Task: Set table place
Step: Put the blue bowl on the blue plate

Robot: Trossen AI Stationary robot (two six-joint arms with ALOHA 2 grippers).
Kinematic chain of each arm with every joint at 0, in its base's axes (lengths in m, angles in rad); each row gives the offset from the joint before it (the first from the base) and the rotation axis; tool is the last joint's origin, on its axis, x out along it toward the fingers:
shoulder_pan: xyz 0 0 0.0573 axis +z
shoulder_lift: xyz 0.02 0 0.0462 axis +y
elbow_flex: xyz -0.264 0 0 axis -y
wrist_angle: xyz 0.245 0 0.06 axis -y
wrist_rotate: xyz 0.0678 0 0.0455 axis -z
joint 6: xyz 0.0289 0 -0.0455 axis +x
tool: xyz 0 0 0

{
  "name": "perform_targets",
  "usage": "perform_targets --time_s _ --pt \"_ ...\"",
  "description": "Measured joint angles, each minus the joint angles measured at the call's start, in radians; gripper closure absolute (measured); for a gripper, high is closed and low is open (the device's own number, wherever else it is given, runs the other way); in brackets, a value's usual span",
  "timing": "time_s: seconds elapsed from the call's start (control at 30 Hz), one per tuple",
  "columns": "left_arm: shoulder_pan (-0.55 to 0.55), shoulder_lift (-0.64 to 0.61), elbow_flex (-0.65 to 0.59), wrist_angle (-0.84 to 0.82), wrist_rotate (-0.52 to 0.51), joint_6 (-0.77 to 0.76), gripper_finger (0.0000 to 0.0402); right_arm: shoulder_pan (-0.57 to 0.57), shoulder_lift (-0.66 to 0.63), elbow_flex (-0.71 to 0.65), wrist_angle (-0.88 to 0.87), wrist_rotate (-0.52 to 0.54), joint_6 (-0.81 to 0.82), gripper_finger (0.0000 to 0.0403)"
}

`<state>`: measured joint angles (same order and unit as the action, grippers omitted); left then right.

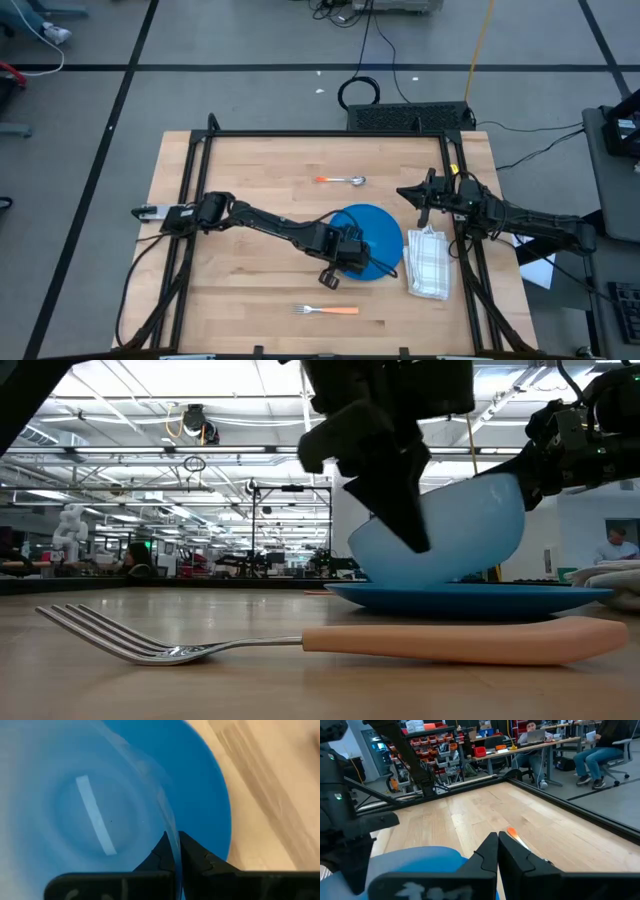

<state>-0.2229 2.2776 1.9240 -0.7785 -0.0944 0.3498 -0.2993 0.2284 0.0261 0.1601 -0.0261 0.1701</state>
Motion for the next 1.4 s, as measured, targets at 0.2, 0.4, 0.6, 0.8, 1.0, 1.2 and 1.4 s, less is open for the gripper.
perform_targets --time_s 0.2,0.4,0.6,0.8,1.0,1.2,1.4 --pt "0.0 0.013 0.0 -0.044 0.0 0.118 0.0393 0.0 0.002 0.0 -0.005 0.0 -0.013 0.0403" --pt "-0.002 0.014 0.0 -0.052 0.002 0.221 0.0397 0.0 0.003 0.0 -0.006 0.0 -0.023 0.0403" --pt "-0.002 0.014 0.0 -0.073 0.01 0.344 0.0397 0.0 0.003 0.0 -0.007 0.0 -0.026 0.0403" --pt "-0.002 0.014 0.0 -0.083 0.016 0.383 0.0394 0.0 0.003 0.0 -0.007 0.0 -0.026 0.0403" --pt "-0.002 0.014 0.0 -0.085 0.016 0.406 0.0386 0.0 0.003 0.0 -0.007 0.0 -0.026 0.0403" --pt "-0.003 0.014 -0.001 -0.082 0.016 0.399 0.0332 0.0 0.003 0.0 -0.007 0.0 -0.026 0.0403" --pt "-0.002 0.014 -0.001 -0.048 -0.003 0.373 0.0316 0.0 0.003 0.0 -0.007 0.0 -0.027 0.0403"
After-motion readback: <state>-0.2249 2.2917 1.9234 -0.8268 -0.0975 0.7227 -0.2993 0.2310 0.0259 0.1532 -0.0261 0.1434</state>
